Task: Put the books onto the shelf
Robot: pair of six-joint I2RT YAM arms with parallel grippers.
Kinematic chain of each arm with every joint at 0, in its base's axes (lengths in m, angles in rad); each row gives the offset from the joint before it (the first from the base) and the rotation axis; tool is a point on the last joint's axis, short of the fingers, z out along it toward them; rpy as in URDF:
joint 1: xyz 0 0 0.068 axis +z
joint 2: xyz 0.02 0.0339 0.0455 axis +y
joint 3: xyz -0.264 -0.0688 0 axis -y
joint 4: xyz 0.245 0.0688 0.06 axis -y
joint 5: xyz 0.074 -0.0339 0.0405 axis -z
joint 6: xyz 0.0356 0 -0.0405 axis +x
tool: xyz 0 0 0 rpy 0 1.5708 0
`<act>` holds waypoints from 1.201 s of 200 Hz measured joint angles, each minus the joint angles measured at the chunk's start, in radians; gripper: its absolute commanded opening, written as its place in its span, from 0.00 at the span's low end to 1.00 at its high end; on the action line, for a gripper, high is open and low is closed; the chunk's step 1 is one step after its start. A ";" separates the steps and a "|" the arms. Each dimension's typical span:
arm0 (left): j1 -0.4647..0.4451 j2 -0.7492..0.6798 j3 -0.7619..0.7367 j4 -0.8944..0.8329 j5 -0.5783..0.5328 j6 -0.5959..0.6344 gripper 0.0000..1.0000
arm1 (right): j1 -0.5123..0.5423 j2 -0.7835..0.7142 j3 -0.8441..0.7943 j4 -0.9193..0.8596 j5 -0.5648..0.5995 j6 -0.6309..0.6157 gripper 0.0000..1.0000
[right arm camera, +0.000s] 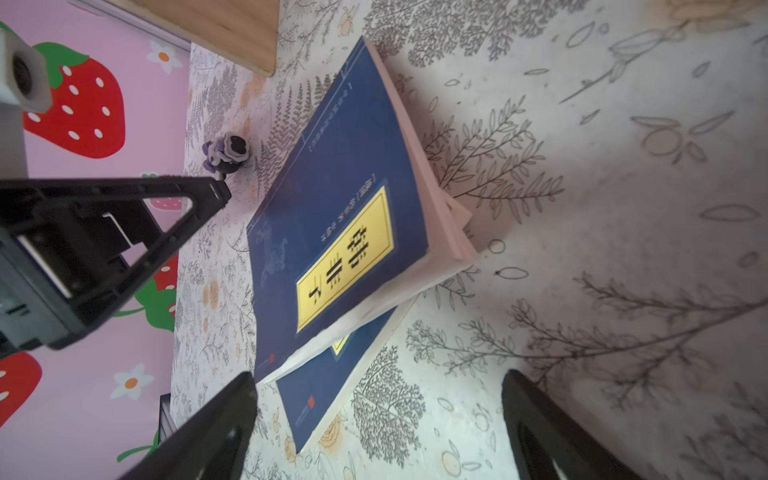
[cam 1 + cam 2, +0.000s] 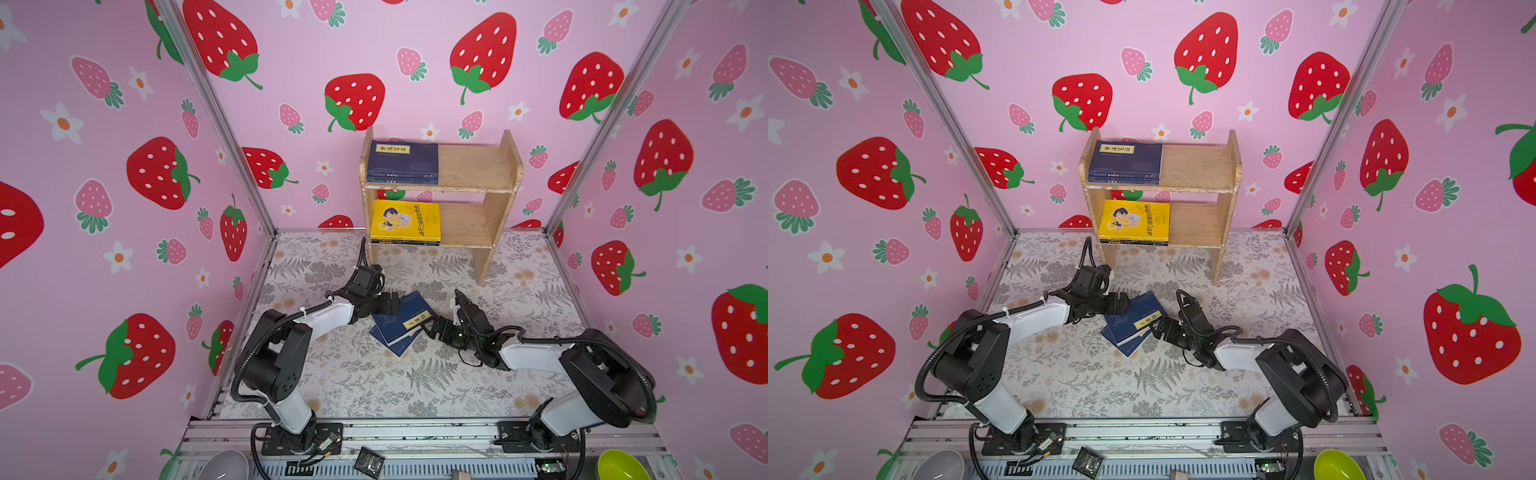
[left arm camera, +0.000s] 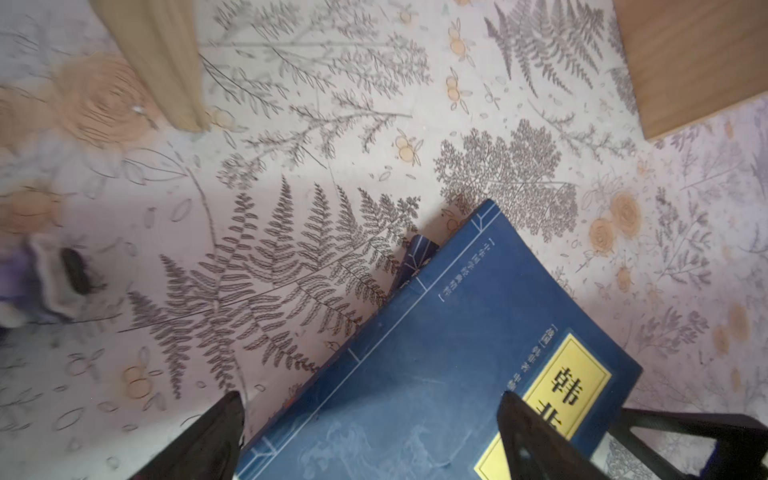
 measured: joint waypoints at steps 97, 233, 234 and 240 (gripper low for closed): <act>-0.224 -0.030 -0.133 0.095 0.034 -0.135 0.95 | -0.151 0.078 0.029 0.064 -0.052 -0.028 0.81; -0.246 -0.056 -0.179 0.218 0.048 -0.403 0.93 | -0.240 0.078 0.153 -0.156 -0.066 -0.325 0.52; -0.245 -0.054 -0.179 0.219 0.050 -0.404 0.93 | -0.239 0.078 0.154 -0.158 -0.066 -0.329 0.52; -0.243 -0.040 -0.179 0.232 0.060 -0.410 0.93 | -0.234 0.078 0.158 -0.163 -0.063 -0.336 0.49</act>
